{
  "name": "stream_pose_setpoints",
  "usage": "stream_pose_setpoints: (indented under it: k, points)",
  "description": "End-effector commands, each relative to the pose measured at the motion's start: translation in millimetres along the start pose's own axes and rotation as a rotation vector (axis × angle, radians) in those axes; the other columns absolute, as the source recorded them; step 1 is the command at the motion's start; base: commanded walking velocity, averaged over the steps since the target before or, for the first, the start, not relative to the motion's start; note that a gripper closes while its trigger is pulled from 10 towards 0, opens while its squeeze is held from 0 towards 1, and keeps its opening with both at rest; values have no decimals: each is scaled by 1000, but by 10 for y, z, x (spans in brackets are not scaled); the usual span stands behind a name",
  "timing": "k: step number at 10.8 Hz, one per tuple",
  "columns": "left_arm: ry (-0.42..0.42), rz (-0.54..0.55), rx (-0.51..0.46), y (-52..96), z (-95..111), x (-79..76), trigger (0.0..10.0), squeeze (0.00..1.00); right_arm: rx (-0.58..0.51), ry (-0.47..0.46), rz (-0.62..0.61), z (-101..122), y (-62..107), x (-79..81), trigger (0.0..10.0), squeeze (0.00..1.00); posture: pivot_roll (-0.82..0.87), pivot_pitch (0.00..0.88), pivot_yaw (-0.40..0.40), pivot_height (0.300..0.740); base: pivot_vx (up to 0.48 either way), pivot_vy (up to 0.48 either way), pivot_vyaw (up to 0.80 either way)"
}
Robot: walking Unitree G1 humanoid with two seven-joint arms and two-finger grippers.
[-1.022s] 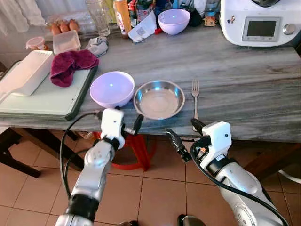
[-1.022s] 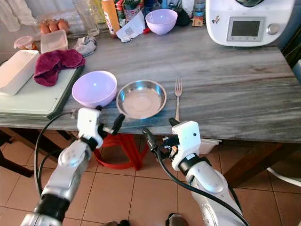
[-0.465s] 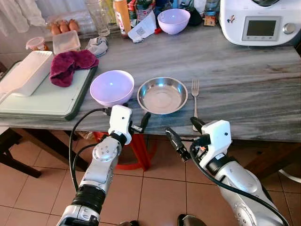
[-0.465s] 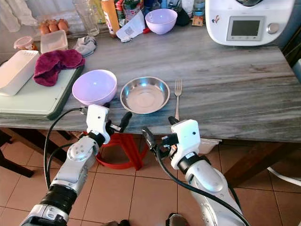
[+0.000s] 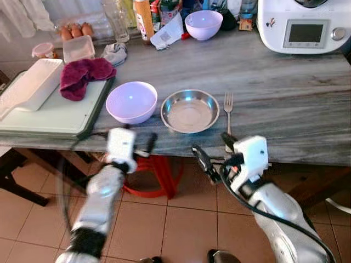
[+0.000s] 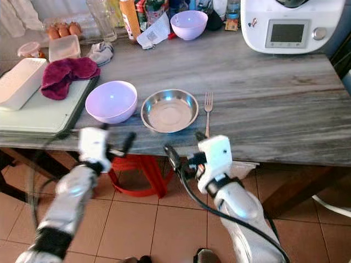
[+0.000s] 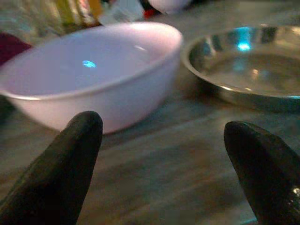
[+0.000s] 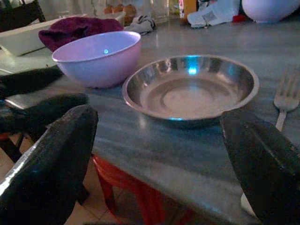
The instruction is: Setting the table
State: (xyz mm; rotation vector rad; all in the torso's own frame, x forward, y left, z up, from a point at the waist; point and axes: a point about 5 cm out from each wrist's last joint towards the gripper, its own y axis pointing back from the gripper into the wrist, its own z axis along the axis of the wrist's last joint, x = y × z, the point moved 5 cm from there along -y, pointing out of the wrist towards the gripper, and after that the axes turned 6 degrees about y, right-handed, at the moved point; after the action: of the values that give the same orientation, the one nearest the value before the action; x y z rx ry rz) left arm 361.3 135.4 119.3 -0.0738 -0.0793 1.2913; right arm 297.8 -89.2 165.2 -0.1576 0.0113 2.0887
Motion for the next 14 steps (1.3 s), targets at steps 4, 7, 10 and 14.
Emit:
stream_pose_setpoints:
  k: [4,7,10,14]
  points:
    - [-9,38,17,355,-61,56,10000,0,2,112,-29,113,-301,-192,10000,965,-115,169,119,740,0,0,0]
    - [16,-31,55,625,-150,-43,10000,0,40,241,-30,234,-642,-402,10000,788,-89,178,99,740,0,0,0]
    - [23,-28,64,673,-139,-57,10000,0,122,308,-65,195,-811,-658,10000,502,-72,190,88,740,0,0,0]
    - [74,-115,49,725,-61,-203,10000,0,169,346,-21,132,-999,-703,10000,0,-59,199,85,740,0,0,0]
